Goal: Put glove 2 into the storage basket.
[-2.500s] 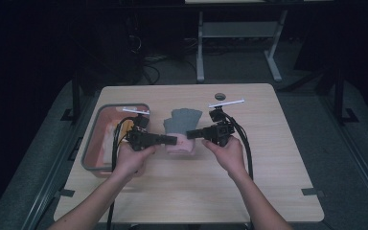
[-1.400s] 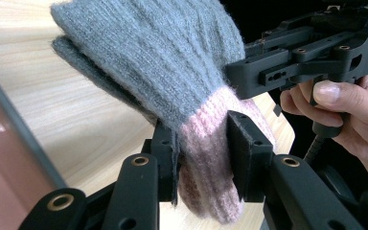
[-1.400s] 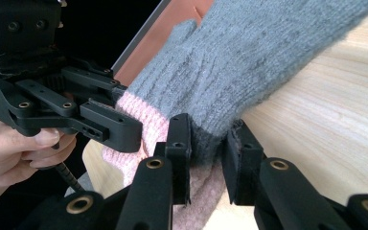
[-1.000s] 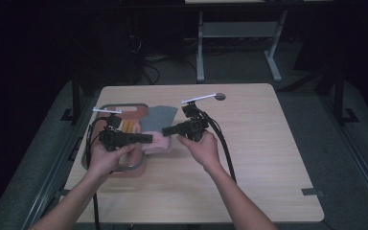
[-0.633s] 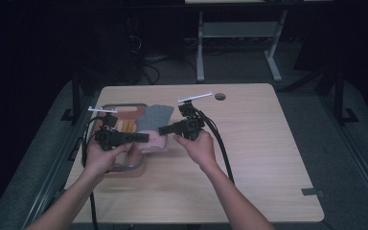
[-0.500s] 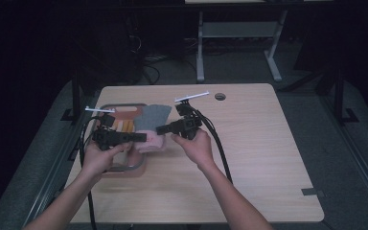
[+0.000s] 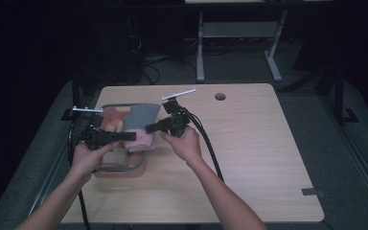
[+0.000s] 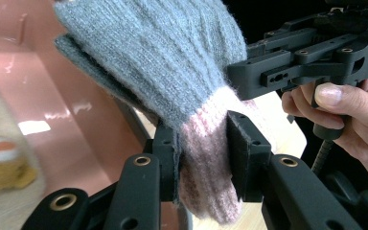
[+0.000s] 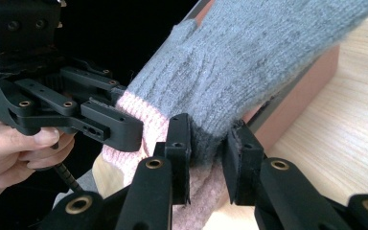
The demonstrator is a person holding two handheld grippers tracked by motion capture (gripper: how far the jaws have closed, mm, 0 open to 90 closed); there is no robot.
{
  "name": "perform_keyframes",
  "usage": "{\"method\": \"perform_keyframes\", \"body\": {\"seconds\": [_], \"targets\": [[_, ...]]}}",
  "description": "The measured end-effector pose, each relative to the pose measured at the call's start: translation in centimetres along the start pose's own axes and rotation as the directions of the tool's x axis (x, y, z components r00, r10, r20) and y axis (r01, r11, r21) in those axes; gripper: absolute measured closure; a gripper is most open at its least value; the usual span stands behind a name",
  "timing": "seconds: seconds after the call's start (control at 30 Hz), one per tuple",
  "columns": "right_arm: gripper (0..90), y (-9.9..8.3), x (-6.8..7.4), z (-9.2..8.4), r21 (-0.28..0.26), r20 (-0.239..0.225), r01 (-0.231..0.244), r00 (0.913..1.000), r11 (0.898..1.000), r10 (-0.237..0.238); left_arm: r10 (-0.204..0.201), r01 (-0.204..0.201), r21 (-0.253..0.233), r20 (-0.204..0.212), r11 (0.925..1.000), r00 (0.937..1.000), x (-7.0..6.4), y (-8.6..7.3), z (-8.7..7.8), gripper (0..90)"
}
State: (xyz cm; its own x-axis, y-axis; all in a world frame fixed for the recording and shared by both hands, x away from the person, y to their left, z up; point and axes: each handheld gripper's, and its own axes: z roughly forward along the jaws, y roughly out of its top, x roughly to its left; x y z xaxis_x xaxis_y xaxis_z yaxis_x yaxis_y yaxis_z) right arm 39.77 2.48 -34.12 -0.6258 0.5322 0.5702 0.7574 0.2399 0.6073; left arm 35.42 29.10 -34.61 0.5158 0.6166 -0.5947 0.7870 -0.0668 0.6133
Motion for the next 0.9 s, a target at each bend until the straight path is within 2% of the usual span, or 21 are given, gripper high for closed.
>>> {"method": "perform_keyframes", "body": {"seconds": [0.33,0.53,0.9], "targets": [[74.0,0.7,0.7,1.5,0.013,-0.011,0.019,0.9998,1.000,-0.018,-0.013,0.012,-0.012,-0.013,0.9999,0.9998,0.9,-0.3,-1.4,67.7],[74.0,1.0,1.1,2.7,0.025,-0.028,0.009,0.9996,1.000,-0.009,-0.023,0.023,-0.015,-0.027,0.9996,0.9994,1.6,-0.6,-2.3,67.8],[73.4,1.2,0.9,4.4,0.032,-0.047,0.005,0.9989,0.999,-0.004,-0.043,0.042,-0.013,-0.033,0.9990,0.9985,3.0,-0.9,-2.9,68.3]]}}
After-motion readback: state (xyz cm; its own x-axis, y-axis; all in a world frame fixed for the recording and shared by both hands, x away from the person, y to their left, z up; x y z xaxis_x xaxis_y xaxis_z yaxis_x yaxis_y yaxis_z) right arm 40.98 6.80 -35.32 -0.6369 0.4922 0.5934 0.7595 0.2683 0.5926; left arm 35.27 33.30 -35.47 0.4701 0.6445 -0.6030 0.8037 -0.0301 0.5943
